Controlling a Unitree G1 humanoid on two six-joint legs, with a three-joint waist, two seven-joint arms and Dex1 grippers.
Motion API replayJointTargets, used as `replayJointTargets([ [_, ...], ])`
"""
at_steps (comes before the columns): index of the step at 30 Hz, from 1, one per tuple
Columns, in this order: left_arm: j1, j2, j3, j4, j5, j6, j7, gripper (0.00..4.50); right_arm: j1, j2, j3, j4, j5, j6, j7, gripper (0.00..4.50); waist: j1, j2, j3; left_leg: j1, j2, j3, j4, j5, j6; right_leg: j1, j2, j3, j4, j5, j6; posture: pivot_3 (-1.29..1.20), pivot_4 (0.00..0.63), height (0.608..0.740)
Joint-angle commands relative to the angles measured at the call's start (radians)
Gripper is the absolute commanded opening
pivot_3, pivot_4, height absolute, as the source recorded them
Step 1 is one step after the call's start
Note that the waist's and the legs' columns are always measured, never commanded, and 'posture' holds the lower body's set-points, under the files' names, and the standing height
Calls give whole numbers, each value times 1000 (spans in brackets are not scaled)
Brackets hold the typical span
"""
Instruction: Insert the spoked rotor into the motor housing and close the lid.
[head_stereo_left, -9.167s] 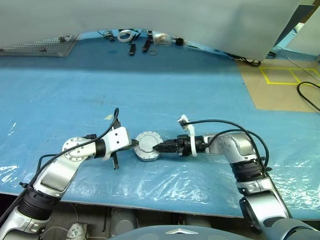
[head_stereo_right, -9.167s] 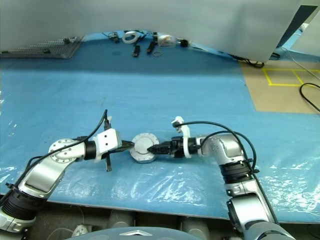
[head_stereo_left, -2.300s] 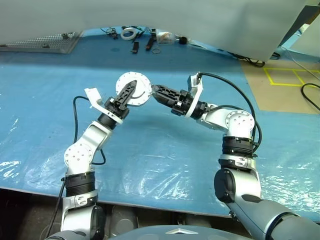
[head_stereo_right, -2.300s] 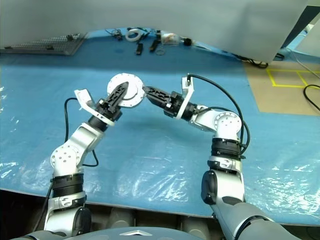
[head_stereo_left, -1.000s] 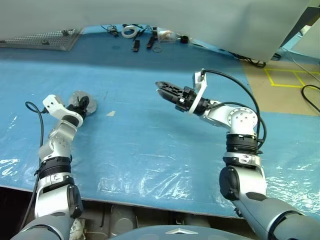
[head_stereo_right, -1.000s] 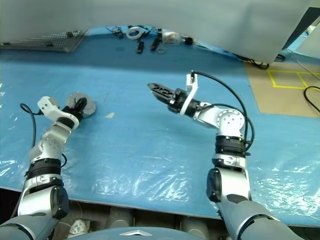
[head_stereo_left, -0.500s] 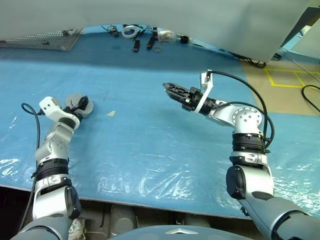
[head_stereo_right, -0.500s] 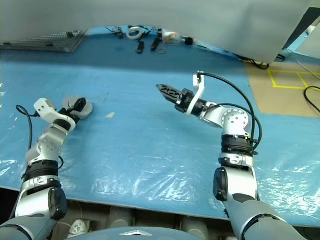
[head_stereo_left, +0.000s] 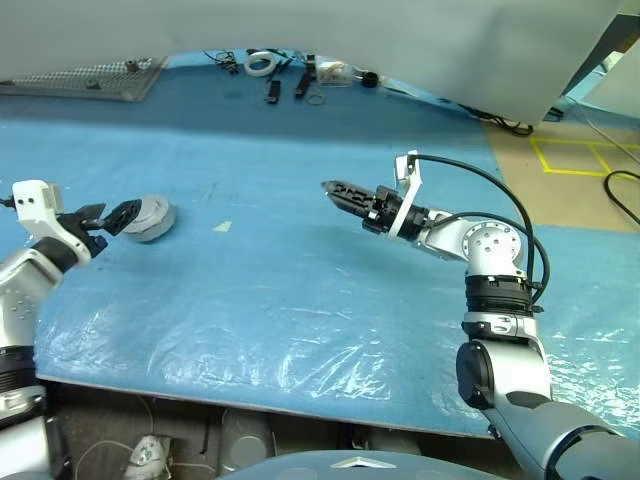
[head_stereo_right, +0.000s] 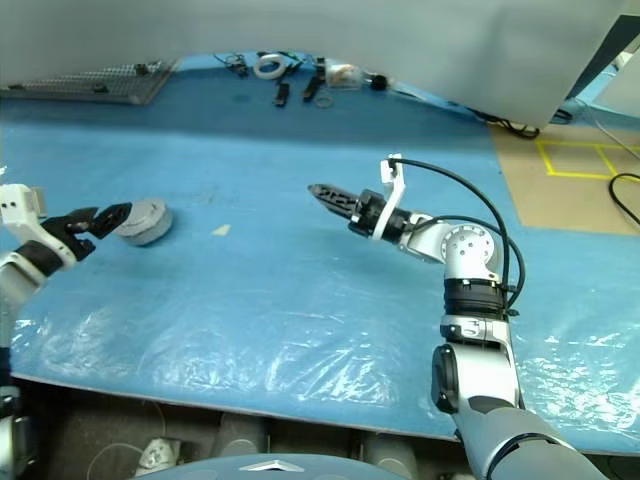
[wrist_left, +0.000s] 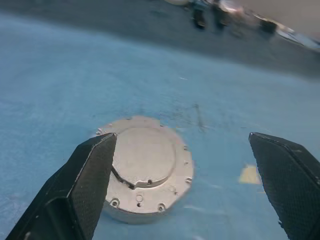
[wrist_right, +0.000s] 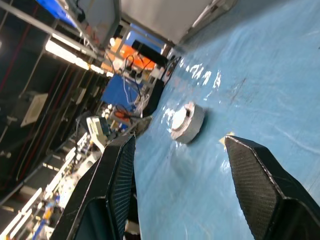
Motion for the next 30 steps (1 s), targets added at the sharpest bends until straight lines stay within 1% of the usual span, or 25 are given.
replayJointTargets([
  [1, -32, 65, 12, -66, -31, 16, -105, 4479, 11, -57, 84, -103, -47, -65, 122, 3023, 2, 0, 0, 0, 0, 0, 0, 0, 0, 0, 0, 0, 0, 0, 0, 0, 150, 740],
  [5, -73, 75, -23, -92, -11, 8, -146, 4479, 9, -89, 148, -129, -97, -130, 211, 3023, -2, 0, 0, 1, 0, 0, 0, 0, 0, 0, 0, 0, 1, 0, 0, 0, 150, 740],
  [10, -66, 68, -66, -165, 0, 6, -186, 4479, -2, -99, 179, -139, -139, -182, 260, 3023, -9, 0, 0, 1, 0, 1, 0, 0, 0, 0, 1, 1, 1, 0, 0, 0, 150, 740],
  [12, -34, 80, -138, -244, 46, -32, -228, 4479, 3, -107, 202, -162, -171, -217, 273, 3023, -7, 0, 0, 0, 0, 1, 0, 0, 0, -1, 1, 1, 1, 0, 0, 0, 150, 740],
  [16, -24, 67, -259, -365, 96, -78, -277, 4479, 31, -146, 261, -208, -252, -297, 314, 3023, -1, 0, 0, -1, 0, 1, 0, 0, 0, -1, 1, 1, 0, 0, 0, 0, 150, 740],
  [19, -19, 28, -358, -427, 121, -102, -300, 4479, 60, -169, 283, -224, -295, -356, 340, 3023, -1, 0, 0, 0, 0, 1, 0, 0, 0, 0, 0, 1, 1, 0, 0, 0, 150, 740],
  [22, -11, -18, -455, -431, 193, -175, -315, 4479, 83, -180, 292, -228, -327, -397, 348, 3023, -5, 0, 0, 1, 0, 1, 0, 0, 0, 0, 0, 2, 2, 0, 0, 0, 150, 740],
  [26, -24, -92, -514, -392, 224, -214, -314, 4479, 111, -187, 307, -232, -374, -444, 345, 3023, -11, 0, 0, 1, 0, 1, 0, 0, 0, -1, 1, 3, 2, 0, 0, 0, 150, 740],
  [30, -44, -134, -541, -353, 259, -245, -313, 4479, 127, -186, 292, -247, -377, -447, 334, 3023, -9, 0, 0, 2, 0, 1, 0, 0, 0, -1, 1, 3, 3, 0, 0, 0, 150, 740],
])
